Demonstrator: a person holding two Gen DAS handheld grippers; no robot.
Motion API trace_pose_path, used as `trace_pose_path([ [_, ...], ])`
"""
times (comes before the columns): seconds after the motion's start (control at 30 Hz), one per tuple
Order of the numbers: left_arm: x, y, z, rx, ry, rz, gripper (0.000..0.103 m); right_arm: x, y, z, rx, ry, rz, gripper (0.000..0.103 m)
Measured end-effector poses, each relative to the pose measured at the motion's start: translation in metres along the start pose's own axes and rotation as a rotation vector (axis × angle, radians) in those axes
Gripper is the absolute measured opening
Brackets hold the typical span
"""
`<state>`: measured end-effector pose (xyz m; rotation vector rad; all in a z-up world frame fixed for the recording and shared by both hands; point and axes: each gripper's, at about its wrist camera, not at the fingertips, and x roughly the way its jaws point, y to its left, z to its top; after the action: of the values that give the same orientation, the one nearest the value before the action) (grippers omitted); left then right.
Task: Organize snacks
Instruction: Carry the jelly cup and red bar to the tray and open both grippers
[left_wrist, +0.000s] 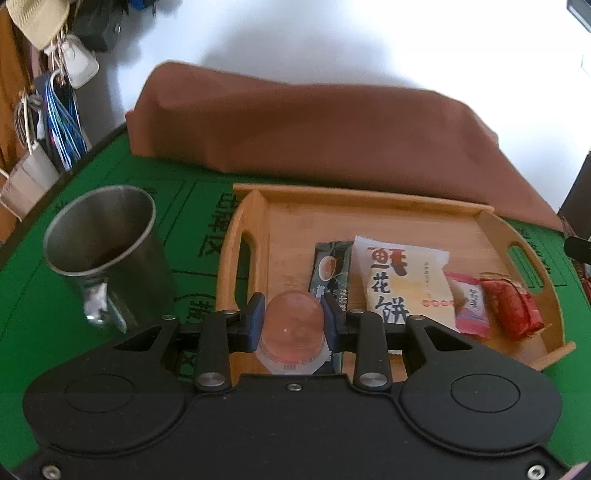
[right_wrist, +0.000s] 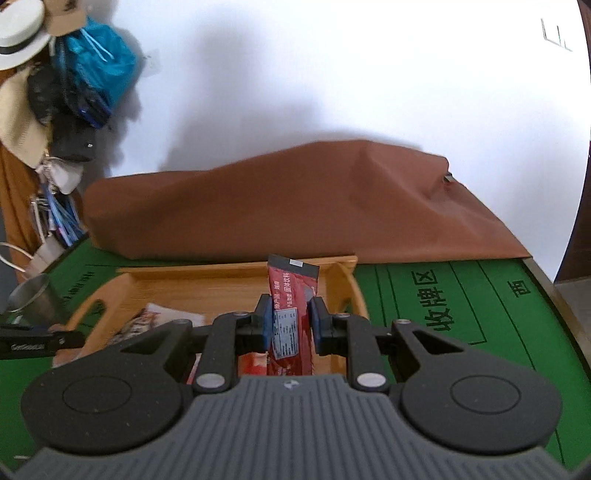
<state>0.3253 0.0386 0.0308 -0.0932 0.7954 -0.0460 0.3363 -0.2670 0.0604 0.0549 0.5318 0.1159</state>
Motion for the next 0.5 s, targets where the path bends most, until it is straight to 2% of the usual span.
trace_pose_path([
  [0.17,0.019,0.000,0.002,0.001,0.023,0.031,0.031,0.029,-0.012,-0.005,0.064,0.037,0.036,0.025],
  [0.5,0.030,-0.003,0.001,-0.007,0.031,0.039,0.031,0.068,-0.006,-0.013,-0.008,0.084,-0.032,0.025],
])
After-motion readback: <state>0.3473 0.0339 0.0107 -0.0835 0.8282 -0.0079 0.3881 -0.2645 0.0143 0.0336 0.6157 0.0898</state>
